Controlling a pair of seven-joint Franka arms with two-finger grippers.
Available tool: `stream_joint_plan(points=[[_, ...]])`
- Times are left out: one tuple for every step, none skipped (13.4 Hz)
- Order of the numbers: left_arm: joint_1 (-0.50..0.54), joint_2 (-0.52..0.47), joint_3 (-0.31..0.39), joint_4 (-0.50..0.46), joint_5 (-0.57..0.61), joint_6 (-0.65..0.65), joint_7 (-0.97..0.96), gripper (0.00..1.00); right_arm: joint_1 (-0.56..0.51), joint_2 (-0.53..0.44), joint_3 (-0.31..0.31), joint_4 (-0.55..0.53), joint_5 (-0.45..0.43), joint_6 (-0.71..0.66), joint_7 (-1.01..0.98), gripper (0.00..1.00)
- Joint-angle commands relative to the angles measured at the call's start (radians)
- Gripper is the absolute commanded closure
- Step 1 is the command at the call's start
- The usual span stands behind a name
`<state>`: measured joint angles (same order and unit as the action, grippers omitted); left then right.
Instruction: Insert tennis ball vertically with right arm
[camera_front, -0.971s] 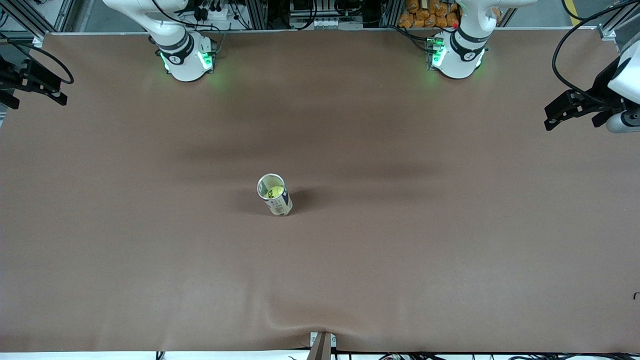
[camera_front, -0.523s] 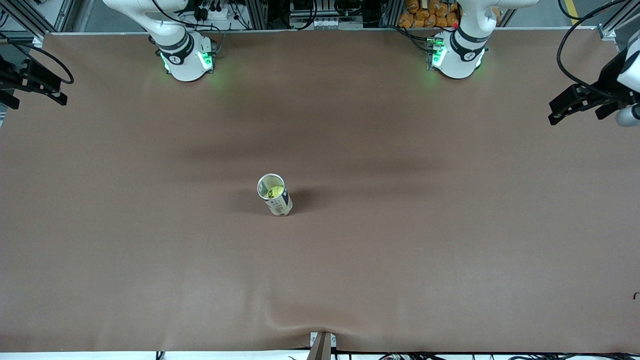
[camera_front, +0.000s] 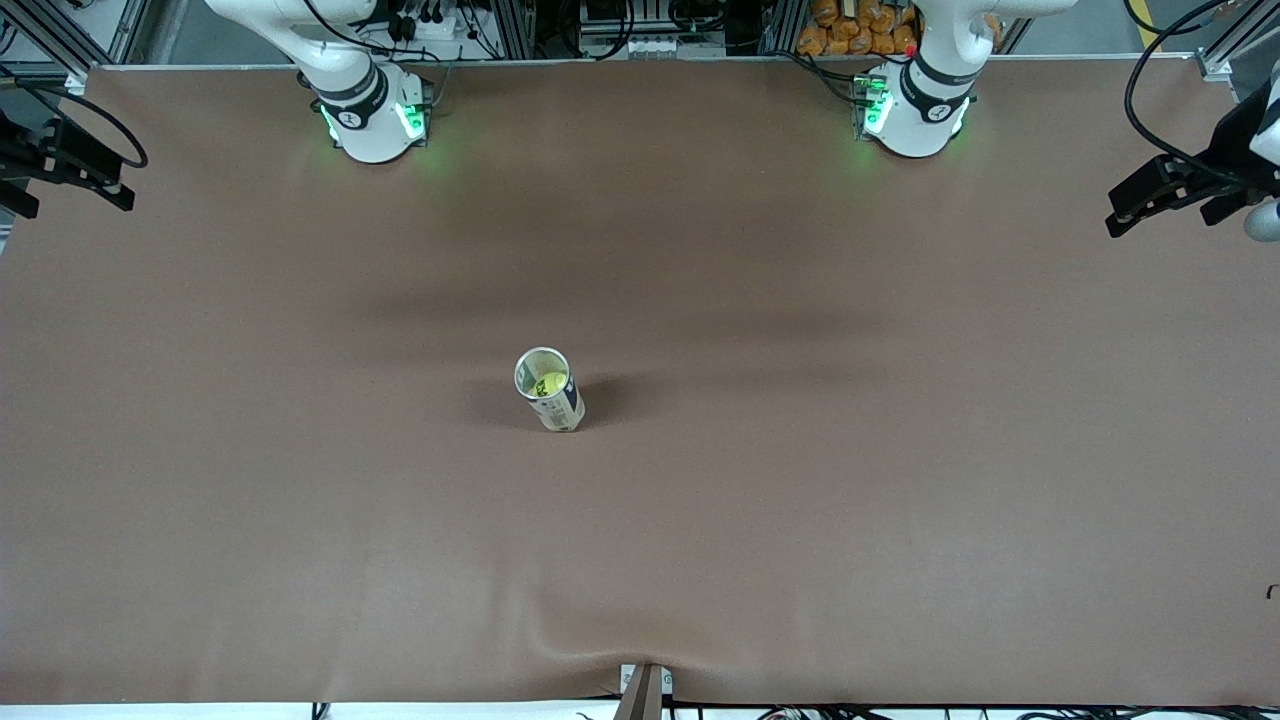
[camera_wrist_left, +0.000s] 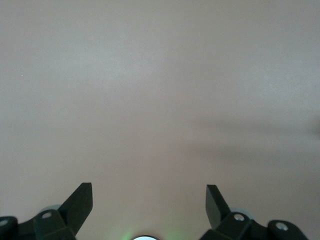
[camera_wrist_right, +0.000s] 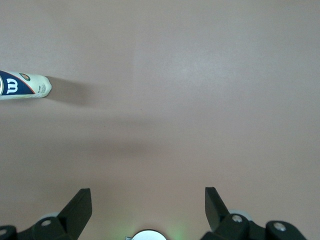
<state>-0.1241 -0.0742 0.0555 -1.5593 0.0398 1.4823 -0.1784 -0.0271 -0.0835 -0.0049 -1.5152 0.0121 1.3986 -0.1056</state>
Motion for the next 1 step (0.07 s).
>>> stream_joint_plan(points=[[0.000, -0.012, 0.006, 0.012, -0.017, -0.033, 0.010, 0.00, 0.004, -0.024, 0.000, -0.022, -0.012, -0.001, -0.009, 0.00]])
